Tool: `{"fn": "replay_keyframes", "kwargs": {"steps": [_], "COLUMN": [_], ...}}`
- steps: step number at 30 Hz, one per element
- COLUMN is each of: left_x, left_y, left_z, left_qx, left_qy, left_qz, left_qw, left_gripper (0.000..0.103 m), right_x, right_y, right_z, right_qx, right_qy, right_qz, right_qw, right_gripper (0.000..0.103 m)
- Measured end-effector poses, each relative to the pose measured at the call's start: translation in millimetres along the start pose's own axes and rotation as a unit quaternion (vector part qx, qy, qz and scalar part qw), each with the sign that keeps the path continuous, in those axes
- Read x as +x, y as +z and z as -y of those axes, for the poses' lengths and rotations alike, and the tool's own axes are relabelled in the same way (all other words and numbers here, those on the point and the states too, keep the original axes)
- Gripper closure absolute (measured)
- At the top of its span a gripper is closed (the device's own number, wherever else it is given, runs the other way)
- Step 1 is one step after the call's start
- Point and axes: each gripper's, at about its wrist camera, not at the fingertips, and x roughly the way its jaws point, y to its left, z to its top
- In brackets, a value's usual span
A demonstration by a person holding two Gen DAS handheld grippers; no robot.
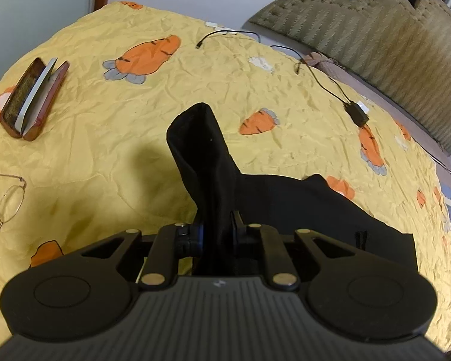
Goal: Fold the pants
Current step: 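Lift the pants end upward with the right tool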
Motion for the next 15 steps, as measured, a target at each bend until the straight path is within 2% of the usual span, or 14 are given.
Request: {"fn": "replay_keyframes", "kwargs": {"steps": [9, 15], "left_x": [-12, -17], "left_y": [-4, -10], "left_z": [46, 88], "left_qx": [0.036, 0.061], "left_qy": [-0.009, -0.019], "left_qz": [0.014, 0.019], "left_qw": [0.9992, 0.9978], "left_gripper": [0.089, 0.089], "right_x": [-34, -59], "right_y": [0, -6], "right_z": [37, 65], "right_qx": [0.060, 0.086], "right_qy": [-0.004, -0.025], "right_qz": [0.017, 0.032], "right_qw": [0.998, 0.996], "right_gripper": [0.094, 0.094]}}
